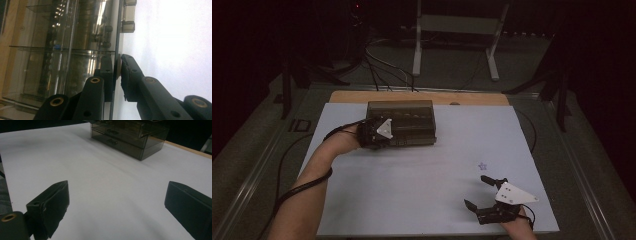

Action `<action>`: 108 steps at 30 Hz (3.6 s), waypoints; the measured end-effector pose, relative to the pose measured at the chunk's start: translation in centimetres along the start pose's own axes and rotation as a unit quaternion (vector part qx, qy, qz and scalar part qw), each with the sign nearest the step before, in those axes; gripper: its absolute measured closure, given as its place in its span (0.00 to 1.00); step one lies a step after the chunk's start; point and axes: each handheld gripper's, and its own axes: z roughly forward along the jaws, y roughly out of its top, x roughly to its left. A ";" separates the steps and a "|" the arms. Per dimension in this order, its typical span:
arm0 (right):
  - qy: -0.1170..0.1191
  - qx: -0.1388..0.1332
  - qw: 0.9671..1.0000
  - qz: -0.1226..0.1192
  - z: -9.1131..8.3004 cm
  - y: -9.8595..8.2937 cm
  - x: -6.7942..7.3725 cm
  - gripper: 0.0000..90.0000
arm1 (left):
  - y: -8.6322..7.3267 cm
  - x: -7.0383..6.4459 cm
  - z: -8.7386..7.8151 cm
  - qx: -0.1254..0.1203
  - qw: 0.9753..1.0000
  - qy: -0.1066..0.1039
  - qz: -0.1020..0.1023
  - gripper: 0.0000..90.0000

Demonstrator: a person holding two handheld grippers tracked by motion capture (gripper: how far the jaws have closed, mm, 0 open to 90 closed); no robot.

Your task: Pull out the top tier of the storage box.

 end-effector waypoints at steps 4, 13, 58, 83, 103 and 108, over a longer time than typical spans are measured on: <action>0.000 0.000 1.000 0.001 0.0 0.0 0.0 0.06 | 0.1 -0.5 -0.1 -0.003 1.000 -0.016 0.005 0.92; -0.001 -0.001 1.000 0.001 -0.1 0.0 0.0 0.06 | 0.0 -1.5 -0.6 -0.012 0.999 -0.028 0.010 0.93; -0.003 -0.003 1.000 -0.003 -0.2 0.1 0.1 0.06 | -1.6 -2.3 -2.6 -0.075 0.995 -0.013 -0.060 0.70; -0.003 -0.002 1.000 -0.002 -0.1 0.1 0.1 0.06 | -2.6 -6.1 -4.1 -0.117 0.980 -0.044 -0.156 0.00; -0.005 -0.001 1.000 0.000 -0.2 0.1 0.1 0.06 | -5.2 -9.4 -3.5 -0.157 0.970 -0.024 -0.182 0.00; -0.005 0.000 1.000 0.000 -0.2 0.1 0.1 0.06 | -6.0 -10.6 -3.0 -0.170 0.966 -0.026 -0.192 0.00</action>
